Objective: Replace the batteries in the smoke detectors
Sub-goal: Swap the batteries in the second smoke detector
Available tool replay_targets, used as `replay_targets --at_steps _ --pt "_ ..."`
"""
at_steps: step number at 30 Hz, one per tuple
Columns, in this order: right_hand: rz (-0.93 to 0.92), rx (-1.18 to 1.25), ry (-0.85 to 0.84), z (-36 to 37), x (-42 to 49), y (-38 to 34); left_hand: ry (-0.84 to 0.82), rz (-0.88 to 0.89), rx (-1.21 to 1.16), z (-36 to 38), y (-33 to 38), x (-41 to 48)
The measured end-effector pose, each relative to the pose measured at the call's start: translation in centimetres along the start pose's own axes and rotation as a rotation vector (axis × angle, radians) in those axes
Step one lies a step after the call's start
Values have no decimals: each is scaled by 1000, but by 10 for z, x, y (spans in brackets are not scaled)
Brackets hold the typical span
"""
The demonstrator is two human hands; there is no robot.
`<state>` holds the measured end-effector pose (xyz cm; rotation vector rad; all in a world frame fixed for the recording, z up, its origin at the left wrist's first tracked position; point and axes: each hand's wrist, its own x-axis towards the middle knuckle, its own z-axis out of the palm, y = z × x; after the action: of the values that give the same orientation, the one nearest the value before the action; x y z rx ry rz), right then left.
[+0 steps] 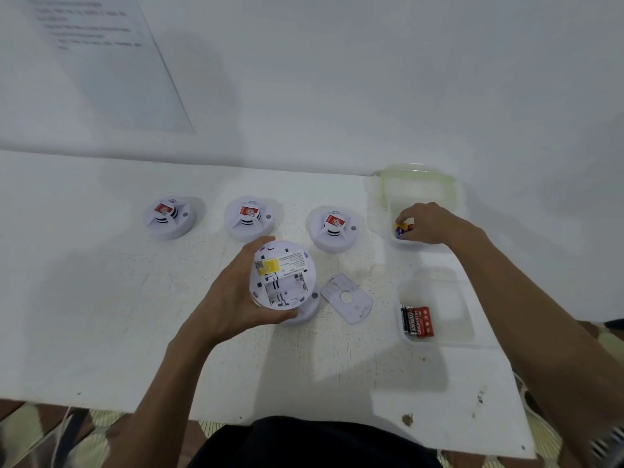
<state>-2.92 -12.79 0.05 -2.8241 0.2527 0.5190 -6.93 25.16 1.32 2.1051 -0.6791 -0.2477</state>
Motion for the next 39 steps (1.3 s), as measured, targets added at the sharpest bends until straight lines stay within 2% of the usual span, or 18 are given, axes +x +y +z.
replay_targets --at_steps 8,15,18,20,23,29,34,39 --pt "-97 346 74 -2 -12 -1 5 6 -21 2 0 2" --pt "-112 629 465 -9 -53 -35 19 16 -14 5 6 2" --pt "-180 801 571 -4 -80 -68 13 17 -18 5 6 2" --pt "-258 882 588 4 -98 -91 10 19 -18 5 7 2" --pt "-378 935 525 21 -121 -119 11 12 -21 4 7 3" --pt "-606 782 472 52 -130 -146 18 8 -43 5 9 4" --pt "-744 536 602 59 -125 -152 8 6 -68 6 9 4" --pt "-943 216 673 52 -118 -153 -86 -134 -171 8 3 4"
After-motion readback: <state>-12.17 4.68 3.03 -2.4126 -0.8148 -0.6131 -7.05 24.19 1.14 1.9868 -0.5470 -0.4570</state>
